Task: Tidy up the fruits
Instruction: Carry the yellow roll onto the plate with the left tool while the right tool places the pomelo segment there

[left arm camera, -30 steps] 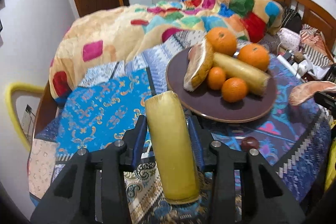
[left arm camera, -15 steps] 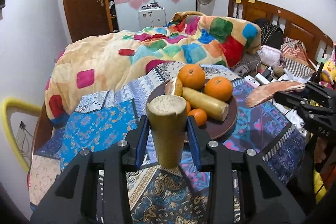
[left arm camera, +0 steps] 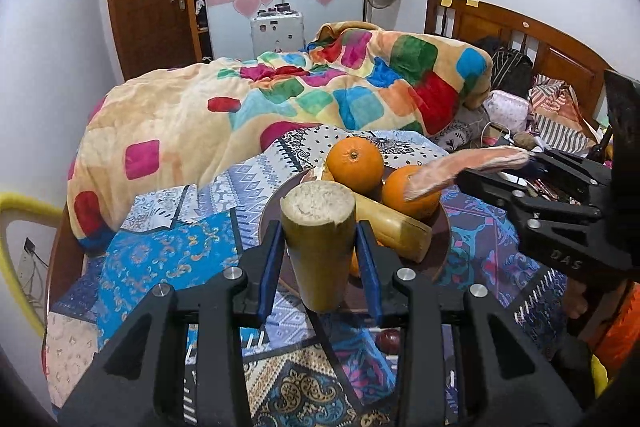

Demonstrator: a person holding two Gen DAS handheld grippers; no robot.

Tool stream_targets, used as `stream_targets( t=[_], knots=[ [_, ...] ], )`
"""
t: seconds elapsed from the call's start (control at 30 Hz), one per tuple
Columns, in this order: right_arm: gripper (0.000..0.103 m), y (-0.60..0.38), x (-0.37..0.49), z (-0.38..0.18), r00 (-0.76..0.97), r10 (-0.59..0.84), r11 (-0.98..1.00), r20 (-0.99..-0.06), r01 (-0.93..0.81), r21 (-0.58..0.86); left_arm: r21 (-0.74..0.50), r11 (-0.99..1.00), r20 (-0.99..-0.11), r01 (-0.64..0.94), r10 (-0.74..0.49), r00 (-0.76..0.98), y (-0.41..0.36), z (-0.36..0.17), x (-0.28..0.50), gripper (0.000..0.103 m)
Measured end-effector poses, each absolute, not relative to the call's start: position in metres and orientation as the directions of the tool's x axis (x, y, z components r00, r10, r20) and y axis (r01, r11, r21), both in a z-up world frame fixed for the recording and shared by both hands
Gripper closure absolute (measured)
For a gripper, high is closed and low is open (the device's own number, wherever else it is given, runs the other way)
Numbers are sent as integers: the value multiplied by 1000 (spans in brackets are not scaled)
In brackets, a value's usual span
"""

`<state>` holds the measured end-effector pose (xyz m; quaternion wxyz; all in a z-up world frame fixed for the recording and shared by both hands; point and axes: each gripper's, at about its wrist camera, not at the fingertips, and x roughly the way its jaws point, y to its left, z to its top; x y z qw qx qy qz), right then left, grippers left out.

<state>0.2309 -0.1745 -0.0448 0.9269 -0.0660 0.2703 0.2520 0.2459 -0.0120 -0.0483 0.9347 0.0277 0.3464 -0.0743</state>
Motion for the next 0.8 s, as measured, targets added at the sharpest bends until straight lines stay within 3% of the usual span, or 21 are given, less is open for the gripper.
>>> stream_targets(
  t=[0.8],
  knots=[
    [65, -135, 268, -68, 679, 377, 823, -630, -558, -109, -6, 983, -692, 182, -135, 709, -24, -70, 313, 67]
  ],
)
